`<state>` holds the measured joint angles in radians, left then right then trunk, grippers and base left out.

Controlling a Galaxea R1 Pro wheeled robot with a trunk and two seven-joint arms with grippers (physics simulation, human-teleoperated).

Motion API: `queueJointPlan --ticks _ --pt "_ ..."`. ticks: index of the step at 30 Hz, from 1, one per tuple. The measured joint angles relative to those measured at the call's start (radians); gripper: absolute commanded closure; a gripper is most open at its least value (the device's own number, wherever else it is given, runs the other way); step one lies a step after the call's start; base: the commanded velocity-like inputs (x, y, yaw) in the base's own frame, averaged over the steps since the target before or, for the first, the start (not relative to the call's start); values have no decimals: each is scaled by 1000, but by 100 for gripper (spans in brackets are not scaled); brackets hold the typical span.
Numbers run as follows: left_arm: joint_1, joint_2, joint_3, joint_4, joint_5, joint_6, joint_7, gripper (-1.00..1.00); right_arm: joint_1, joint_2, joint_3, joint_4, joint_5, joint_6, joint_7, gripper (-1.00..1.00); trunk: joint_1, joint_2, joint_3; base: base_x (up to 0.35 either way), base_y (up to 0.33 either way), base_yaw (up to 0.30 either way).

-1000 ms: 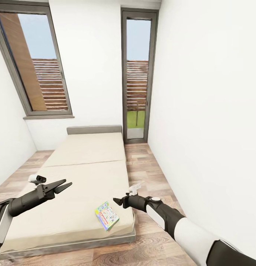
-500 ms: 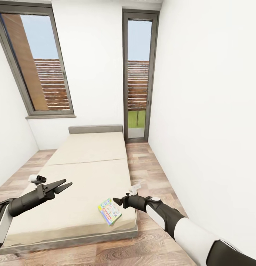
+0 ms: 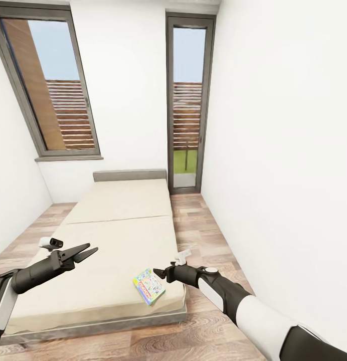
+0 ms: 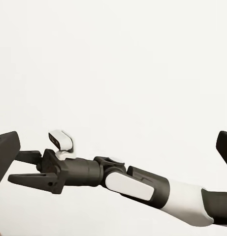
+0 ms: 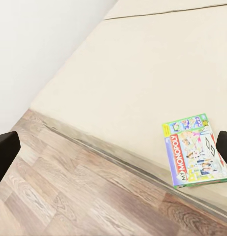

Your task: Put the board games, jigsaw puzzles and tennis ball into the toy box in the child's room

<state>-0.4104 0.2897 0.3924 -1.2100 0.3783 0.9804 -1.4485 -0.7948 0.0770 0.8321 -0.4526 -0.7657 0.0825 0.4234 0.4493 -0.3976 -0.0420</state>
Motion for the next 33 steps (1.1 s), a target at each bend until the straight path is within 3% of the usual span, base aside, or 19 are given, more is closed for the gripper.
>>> queueJointPlan --ticks 4,12,19,21,24,33 --pt "0 0 0 0 -1 0 0 -100 0 -1 0 0 0 -1 0 -100 0 0 0 0 0 0" --pt "0 0 1 3 -4 -1 1 -100 -1 -4 -2 0 -1 -6 0 -100 31 -56 -25 0 0 0" --pt "0 0 0 36 -7 -5 12 -100 0 -10 -30 0 -3 -8 4 -100 58 -105 -47 0 0 0" --pt "0 1 0 93 -7 -60 53 -100 -1 -11 -41 0 -4 -5 7 -100 65 -119 -54 0 0 0" --pt "0 1 1 136 -5 -91 69 -100 -1 -12 -44 0 -4 -5 8 -100 77 -140 -63 0 0 0" --pt "0 0 -1 187 -5 -113 80 -100 -1 -12 -90 -1 -4 0 9 -100 111 -203 -91 0 0 0"
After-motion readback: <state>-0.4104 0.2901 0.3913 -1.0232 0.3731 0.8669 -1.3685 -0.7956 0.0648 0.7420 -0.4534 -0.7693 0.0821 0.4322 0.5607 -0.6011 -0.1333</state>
